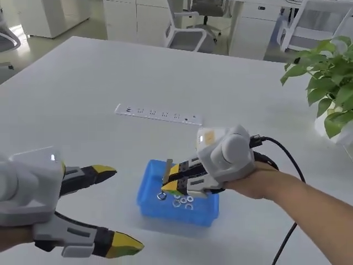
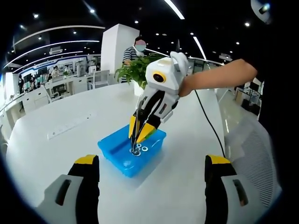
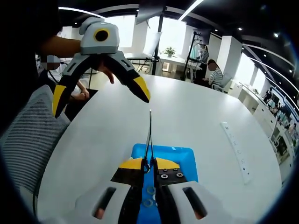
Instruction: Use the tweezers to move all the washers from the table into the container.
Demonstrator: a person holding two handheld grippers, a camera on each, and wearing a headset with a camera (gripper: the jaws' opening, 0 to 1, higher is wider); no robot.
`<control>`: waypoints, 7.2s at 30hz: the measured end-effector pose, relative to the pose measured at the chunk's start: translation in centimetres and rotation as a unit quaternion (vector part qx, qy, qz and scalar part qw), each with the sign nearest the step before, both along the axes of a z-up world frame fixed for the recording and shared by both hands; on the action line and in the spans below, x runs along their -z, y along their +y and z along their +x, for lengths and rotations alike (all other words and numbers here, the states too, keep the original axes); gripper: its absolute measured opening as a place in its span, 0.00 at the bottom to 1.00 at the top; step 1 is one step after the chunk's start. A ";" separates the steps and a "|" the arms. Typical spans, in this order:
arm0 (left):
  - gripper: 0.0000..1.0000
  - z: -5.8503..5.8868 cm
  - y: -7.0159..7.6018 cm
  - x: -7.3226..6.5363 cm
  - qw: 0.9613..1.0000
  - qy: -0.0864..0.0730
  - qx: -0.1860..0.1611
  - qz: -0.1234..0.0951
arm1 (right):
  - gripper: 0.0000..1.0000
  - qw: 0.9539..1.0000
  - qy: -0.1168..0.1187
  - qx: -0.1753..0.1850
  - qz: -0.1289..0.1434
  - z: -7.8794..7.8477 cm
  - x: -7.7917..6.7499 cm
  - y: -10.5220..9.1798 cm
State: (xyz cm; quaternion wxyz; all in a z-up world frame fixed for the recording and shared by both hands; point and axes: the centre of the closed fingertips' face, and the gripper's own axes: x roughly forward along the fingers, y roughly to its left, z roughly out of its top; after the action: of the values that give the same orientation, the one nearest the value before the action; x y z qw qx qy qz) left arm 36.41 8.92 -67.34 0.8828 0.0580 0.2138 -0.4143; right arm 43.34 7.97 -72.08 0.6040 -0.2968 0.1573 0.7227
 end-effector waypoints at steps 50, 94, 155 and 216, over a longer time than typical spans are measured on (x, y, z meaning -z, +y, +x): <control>0.12 7.8 -4.1 1.4 0.985 -0.030 0.141 0.091 | 0.09 0.999 0.010 -0.019 -0.031 0.8 4.9 -0.6; 0.05 5.3 -6.0 -4.5 0.972 -0.061 0.212 0.087 | 0.12 0.999 -0.001 0.024 0.041 -1.0 -1.1 -1.2; 0.05 -1.9 -5.1 4.4 0.956 0.009 0.248 0.160 | 0.09 0.998 0.006 0.035 -0.047 -8.1 5.3 -5.8; 0.06 -2.3 -3.1 13.3 0.946 0.088 0.229 0.213 | 0.11 0.994 0.013 0.054 -0.092 -8.4 8.5 -9.1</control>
State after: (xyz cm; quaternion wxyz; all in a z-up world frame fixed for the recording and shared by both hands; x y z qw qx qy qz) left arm 34.11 5.84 -80.65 0.7085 0.2555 0.3549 -0.5539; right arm 34.91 -1.08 -80.57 0.6099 -0.3333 0.2466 0.6754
